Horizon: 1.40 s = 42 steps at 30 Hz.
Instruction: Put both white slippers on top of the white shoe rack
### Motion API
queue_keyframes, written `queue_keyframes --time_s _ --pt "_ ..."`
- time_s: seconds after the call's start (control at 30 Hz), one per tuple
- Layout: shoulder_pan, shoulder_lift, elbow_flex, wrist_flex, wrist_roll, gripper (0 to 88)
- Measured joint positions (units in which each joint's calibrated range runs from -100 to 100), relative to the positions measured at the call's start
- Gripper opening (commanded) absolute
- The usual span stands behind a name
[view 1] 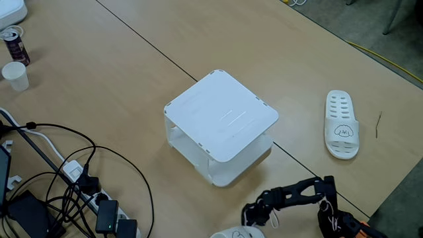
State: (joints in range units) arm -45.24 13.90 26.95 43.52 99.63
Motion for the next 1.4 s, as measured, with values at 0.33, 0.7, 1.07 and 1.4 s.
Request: queue_keyframes --time_s 0.33,0.7,1.07,1.4 --pt "0.82 -9.9 11.77 0.26 0.0 0.7" --pt "0.45 -33.57 28.57 0.69 0.0 0.7" --pt "-4.72 -47.18 46.99 -15.97 0.0 1.0" --pt "-7.42 -46.52 50.94 -32.96 0.0 8.0"
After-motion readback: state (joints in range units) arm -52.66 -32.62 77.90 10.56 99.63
